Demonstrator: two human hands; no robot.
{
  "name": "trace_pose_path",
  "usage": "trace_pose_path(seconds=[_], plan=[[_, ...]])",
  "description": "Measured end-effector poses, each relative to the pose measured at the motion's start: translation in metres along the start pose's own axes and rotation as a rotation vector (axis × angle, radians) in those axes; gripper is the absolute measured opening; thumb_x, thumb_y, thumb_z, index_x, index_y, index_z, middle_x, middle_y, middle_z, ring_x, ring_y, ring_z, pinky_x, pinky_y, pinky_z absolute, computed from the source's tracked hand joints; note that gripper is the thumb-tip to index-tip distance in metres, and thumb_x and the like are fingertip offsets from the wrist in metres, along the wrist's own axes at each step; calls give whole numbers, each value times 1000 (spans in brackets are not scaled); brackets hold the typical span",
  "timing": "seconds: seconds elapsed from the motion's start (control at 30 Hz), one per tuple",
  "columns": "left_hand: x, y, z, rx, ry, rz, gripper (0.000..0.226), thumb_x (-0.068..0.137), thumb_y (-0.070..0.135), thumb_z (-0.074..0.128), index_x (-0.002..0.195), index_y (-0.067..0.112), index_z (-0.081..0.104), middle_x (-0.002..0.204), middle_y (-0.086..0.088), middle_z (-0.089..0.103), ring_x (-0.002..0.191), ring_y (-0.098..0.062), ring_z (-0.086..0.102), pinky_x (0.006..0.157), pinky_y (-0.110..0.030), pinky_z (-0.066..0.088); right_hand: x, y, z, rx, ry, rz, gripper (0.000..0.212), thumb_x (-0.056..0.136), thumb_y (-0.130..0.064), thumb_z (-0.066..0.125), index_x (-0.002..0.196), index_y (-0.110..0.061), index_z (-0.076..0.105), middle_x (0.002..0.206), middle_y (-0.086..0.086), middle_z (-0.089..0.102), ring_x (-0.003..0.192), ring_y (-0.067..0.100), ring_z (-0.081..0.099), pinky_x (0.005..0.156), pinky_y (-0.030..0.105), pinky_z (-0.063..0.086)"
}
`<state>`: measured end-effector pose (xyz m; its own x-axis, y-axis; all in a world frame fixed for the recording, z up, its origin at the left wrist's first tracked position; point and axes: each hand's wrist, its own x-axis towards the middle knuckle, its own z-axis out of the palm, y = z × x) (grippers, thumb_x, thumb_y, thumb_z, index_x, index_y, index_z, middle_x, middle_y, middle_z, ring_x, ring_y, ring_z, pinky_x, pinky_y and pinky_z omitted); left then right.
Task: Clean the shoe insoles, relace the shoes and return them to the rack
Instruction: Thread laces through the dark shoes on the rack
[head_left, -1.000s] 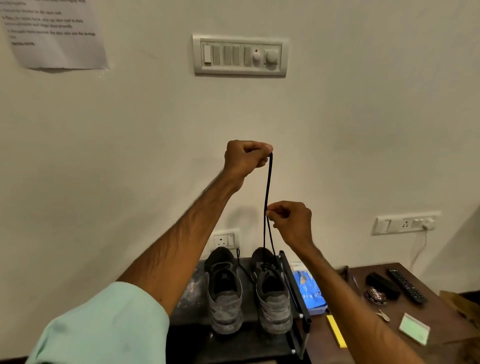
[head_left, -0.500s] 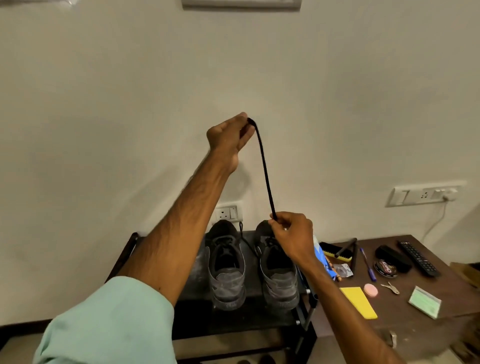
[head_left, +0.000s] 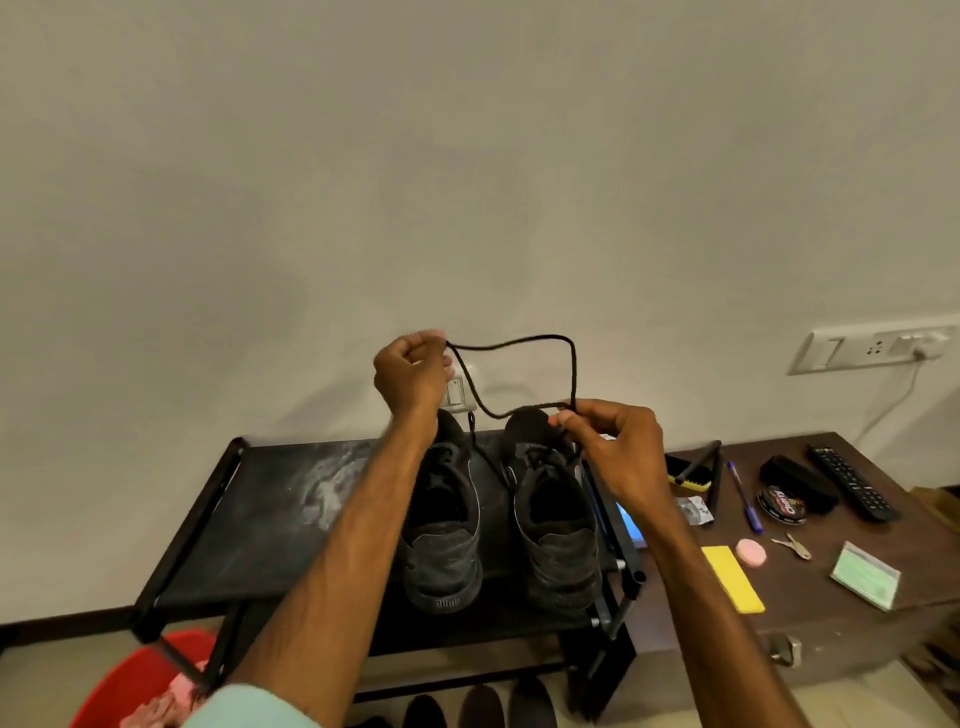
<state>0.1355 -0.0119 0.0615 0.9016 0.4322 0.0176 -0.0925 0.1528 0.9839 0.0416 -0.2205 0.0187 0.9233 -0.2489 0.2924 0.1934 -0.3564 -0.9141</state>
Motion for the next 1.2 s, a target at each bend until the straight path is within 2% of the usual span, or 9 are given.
trace_pose_path(seconds=[0.13,0.27,0.43,0.53,0.7,0.87,0.97,1.07,1.2], plan=[[-18,-37,1,359,-23,98,5,91,23,71,91,26,74,90,9,76,70,-3,72,69,-26,57,7,6,5,19,-29,8,16,93,-31,74,107,-28,80,97,-14,79,95,3,74,90,38,61],[-38,-55,3,702,-41,348,38,91,28,74,125,16,62,124,0,63,118,-20,56,94,-29,47,11,13,5,115,-90,36,18,95,-26,73,111,-21,77,94,-8,80,96,8,75,90,41,60],[-69,-35,13,525,-328,554,22,96,25,68,117,19,65,110,10,67,97,1,63,84,-15,52,21,16,6,196,-160,89,15,92,-19,75,102,-9,71,88,1,80,89,15,77,73,28,55],[-76,-50,16,631,-527,644,24,102,25,56,124,22,65,115,11,67,106,0,60,95,-24,50,24,17,3,182,-256,98,8,91,-16,76,97,-11,77,83,6,79,81,19,76,69,28,55],[-68,-54,13,742,-457,784,23,101,26,58,114,18,74,101,2,76,95,-15,66,92,-40,51,26,15,-1,265,-279,114,11,89,-7,75,99,-2,76,85,12,79,78,19,75,69,25,59],[-62,-38,-3,745,-525,648,19,100,13,60,95,13,78,76,7,74,74,-5,67,73,-16,49,24,8,-3,344,-206,165,22,84,-7,78,103,2,74,90,15,79,79,24,75,73,30,63],[-58,-40,-10,879,-568,472,21,101,7,54,102,12,75,87,3,73,71,0,59,68,-2,41,24,7,-9,304,-112,119,18,83,-10,80,100,-3,77,90,9,79,78,19,74,72,29,62],[-56,-44,-9,893,-523,436,28,100,8,48,105,20,73,97,13,73,79,4,59,72,-5,41,25,8,-12,298,-68,119,16,84,-15,81,97,-6,78,88,11,78,75,17,72,69,26,60],[-57,-43,-8,948,-483,459,30,101,31,48,83,27,72,77,18,68,71,5,59,65,-8,33,24,10,-8,391,-117,181,23,87,-9,77,105,4,73,91,19,77,81,25,77,72,27,62]])
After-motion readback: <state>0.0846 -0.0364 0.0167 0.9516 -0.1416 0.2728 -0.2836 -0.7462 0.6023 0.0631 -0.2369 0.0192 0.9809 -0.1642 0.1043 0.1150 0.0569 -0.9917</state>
